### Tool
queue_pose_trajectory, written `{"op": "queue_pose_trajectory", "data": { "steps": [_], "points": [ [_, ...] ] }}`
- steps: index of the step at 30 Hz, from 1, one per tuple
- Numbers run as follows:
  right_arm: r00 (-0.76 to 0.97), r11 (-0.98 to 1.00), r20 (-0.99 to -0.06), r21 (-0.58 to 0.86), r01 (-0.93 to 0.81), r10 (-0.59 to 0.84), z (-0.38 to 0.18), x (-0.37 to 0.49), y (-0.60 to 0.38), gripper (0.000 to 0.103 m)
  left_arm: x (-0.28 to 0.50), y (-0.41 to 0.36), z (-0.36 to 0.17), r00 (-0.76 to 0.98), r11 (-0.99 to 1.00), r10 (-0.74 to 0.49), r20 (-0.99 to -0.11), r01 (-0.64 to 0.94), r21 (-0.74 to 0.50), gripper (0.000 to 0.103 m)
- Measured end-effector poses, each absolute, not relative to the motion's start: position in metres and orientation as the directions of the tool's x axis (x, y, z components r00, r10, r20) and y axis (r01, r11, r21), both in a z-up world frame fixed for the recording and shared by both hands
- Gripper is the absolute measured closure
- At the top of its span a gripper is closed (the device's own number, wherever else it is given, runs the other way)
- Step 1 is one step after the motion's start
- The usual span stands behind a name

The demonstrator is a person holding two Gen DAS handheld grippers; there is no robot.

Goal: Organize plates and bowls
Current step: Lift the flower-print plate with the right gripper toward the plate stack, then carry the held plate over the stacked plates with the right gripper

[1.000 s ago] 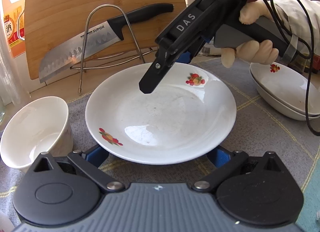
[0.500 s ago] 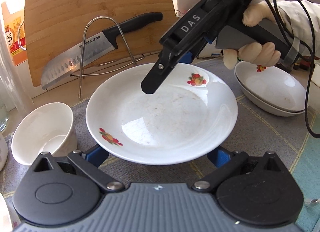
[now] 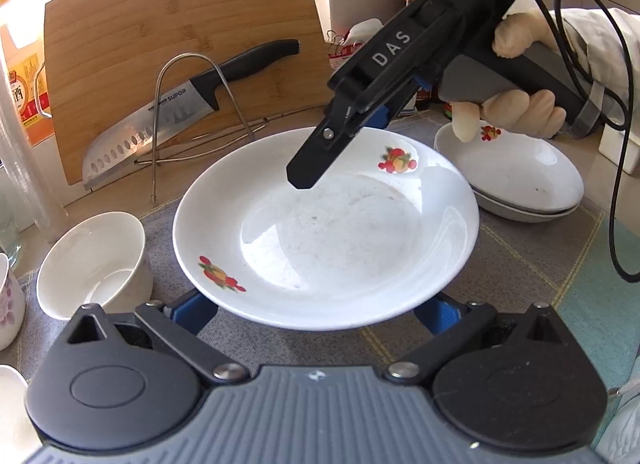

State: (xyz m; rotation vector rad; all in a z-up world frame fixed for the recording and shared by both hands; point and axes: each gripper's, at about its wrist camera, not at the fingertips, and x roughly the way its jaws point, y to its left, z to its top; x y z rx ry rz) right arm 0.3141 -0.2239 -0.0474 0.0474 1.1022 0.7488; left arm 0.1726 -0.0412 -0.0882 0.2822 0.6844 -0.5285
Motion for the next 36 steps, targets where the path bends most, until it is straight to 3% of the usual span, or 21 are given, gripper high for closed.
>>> {"op": "queue_pose_trajectory", "data": {
  "steps": [36],
  "points": [
    [0.406, 0.862, -0.766, 0.388, -0.326, 0.499, -0.024, 0.222, -0.317, 0.01, 0.141, -0.096, -0.061, 0.549, 0.662, -0.512, -0.661, 0.742, 0.103, 0.001]
  ]
}}
